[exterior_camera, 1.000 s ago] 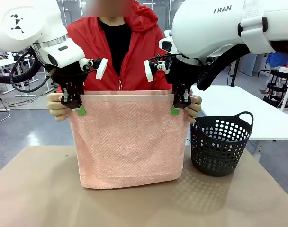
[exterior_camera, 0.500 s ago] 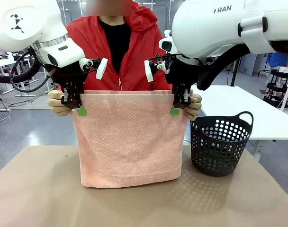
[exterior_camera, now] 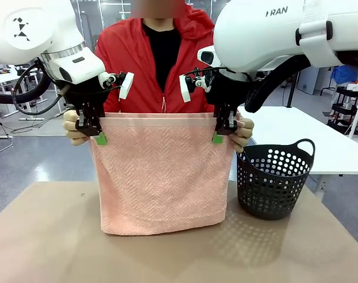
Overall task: Fold the towel.
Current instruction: Release the end of the 100 cm Hotel Towel you were holding and grab the top end of the folded side.
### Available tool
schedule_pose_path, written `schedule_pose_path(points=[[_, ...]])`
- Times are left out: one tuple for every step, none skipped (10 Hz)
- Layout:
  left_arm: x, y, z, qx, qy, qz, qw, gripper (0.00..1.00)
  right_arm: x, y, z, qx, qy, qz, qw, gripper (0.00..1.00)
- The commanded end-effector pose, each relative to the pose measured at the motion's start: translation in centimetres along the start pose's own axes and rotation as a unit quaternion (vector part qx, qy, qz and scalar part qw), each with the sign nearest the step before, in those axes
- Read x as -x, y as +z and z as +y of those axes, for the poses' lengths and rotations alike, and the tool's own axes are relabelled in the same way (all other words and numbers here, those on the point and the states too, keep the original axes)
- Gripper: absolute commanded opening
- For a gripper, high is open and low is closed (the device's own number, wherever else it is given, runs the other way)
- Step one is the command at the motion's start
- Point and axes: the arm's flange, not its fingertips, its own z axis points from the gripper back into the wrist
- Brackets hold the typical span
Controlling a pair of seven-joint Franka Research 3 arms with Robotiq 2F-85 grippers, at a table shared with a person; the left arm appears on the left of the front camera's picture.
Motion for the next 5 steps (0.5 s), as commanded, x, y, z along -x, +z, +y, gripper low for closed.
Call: schedule_pose_path(points=[[0.3, 0.5, -0.1, -0.016, -0.002, -0.006, 1.0, 0.83, 0.3, 0.3, 0.2, 0.018, -0.003, -0.002, 1.0, 0.38], [0.3, 1.0, -0.3, -0.024, -0.002, -0.012, 1.0, 0.97, 0.4, 0.9, 0.5, 0.029, -0.005, -0.001, 1.0, 0.69], [0.3, 2.0, -0.8, -0.044, -0.005, -0.011, 0.999, 1.0, 0.4, 1.7, 0.8, 0.045, -0.006, 0.002, 0.999, 0.75], [0.2, 3.5, -1.4, -0.073, -0.003, -0.014, 0.997, 1.0, 0.4, 3.0, 1.3, 0.064, -0.007, -0.008, 0.998, 1.0], [0.2, 5.1, -2.3, -0.115, 0.006, -0.025, 0.993, 1.0, 0.3, 4.6, 2.2, 0.097, -0.004, -0.025, 0.995, 1.0]])
